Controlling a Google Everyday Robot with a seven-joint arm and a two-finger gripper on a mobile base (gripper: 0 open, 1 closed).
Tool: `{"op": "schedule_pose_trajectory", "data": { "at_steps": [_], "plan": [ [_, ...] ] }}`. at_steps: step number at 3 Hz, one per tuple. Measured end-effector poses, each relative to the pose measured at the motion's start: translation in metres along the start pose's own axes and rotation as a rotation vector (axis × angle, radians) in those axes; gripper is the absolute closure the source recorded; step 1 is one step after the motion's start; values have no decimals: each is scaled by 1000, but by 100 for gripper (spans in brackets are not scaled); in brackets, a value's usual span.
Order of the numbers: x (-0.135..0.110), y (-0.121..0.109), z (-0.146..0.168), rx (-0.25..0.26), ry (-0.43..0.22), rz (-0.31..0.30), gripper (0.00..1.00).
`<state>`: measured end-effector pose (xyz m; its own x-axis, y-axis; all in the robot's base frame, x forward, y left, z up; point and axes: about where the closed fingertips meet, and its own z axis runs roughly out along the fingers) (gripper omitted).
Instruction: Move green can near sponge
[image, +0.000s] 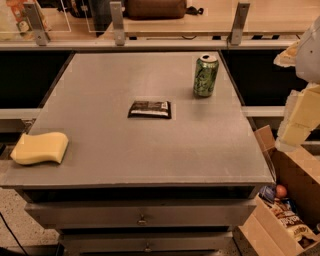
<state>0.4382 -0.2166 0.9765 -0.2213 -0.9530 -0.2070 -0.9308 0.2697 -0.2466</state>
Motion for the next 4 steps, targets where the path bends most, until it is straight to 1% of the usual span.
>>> {"op": "schedule_pose_trajectory", "data": {
  "at_steps": [1,2,3,4],
  "plan": [
    [0,0,0,0,0,0,0],
    [-3,-3,2,1,-17,6,0],
    [-6,-30,13,24,-60,40,0],
    [-10,-78,34,70,-99,70,0]
  ]
}}
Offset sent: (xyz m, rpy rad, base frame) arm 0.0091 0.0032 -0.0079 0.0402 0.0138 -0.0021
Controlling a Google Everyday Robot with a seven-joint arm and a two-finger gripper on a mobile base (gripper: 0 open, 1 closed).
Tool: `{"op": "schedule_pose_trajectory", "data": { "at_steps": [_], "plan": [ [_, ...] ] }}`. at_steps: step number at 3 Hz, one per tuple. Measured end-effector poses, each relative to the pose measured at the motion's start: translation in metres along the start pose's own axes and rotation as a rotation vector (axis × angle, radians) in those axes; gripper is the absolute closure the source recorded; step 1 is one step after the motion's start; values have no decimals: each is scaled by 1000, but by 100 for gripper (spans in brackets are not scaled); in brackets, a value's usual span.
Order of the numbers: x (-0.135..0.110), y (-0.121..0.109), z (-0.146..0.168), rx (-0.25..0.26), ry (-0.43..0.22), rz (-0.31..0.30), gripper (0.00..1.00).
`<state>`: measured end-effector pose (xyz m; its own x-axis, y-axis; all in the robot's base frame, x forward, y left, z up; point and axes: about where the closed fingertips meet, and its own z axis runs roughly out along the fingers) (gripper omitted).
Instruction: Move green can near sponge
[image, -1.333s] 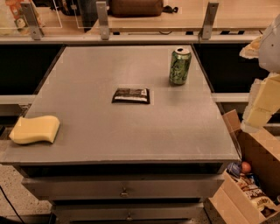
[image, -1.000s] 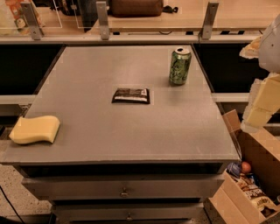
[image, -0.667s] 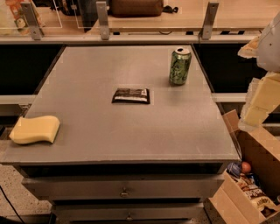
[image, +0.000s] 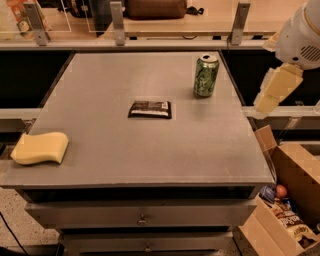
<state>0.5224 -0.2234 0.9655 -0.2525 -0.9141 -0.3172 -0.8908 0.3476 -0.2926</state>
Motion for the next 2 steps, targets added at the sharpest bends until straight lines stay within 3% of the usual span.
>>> {"op": "schedule_pose_trajectory", "data": {
  "at_steps": [1,2],
  "plan": [
    [-9,-45,25,44,-46,1,0],
    [-28,-73,49,62,-71,-10,0]
  ]
}}
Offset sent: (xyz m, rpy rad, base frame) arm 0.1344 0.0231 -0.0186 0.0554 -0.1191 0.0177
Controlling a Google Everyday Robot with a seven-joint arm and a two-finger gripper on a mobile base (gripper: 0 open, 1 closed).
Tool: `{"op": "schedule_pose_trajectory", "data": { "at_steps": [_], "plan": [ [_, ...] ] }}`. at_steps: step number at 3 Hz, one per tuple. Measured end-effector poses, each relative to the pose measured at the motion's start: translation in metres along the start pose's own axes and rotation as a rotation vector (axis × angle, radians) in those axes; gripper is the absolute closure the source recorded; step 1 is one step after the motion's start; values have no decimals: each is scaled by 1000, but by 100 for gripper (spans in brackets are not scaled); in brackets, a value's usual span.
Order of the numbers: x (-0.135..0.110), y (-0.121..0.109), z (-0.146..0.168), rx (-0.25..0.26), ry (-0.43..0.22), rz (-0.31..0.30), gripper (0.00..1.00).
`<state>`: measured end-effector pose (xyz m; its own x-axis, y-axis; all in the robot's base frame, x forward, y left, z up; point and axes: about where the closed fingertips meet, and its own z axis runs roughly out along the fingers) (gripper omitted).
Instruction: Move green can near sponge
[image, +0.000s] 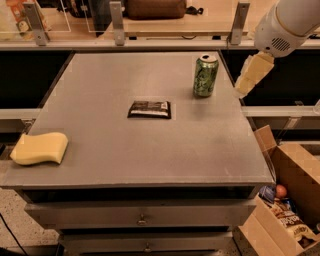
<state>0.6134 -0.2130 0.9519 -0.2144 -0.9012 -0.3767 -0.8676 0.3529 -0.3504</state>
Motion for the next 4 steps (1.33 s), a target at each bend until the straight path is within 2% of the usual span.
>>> {"op": "schedule_pose_trajectory", "data": {
  "at_steps": [1,2,4],
  "plan": [
    [0,0,0,0,0,0,0],
    [-4,-1,13,-35,-45,-5,0],
    [-24,-28,46,-62,-184,34,0]
  ]
}}
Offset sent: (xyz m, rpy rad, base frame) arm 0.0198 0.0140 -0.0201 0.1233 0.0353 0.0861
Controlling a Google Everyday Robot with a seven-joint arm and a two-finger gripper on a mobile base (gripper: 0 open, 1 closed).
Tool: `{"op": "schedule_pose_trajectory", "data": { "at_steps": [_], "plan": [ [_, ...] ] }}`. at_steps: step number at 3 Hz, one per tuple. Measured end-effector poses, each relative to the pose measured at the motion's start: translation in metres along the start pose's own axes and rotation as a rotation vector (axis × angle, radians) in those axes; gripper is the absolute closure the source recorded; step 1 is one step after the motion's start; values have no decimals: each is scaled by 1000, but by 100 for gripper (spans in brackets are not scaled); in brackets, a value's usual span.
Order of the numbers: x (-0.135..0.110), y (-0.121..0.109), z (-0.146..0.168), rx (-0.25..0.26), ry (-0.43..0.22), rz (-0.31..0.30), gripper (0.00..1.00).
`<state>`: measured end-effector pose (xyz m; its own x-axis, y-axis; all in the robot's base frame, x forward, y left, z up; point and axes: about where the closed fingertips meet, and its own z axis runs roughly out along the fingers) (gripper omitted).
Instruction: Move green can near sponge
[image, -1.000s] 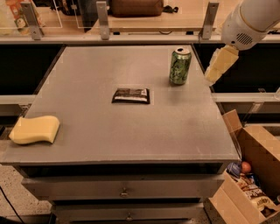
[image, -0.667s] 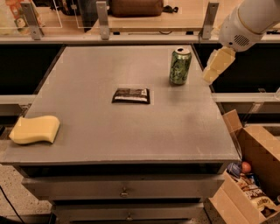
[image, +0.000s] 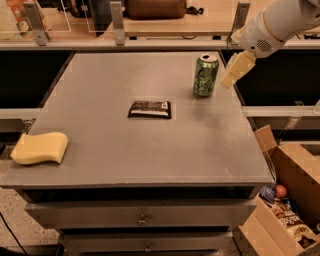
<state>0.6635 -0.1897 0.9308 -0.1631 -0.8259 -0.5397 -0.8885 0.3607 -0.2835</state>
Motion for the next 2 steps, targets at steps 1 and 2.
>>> {"op": "schedule_pose_trajectory", "data": {
  "at_steps": [1,2],
  "plan": [
    [-8,-9,18,-20,-52,17,0],
    [-14,-11,36,-44,-86,33,0]
  ]
}}
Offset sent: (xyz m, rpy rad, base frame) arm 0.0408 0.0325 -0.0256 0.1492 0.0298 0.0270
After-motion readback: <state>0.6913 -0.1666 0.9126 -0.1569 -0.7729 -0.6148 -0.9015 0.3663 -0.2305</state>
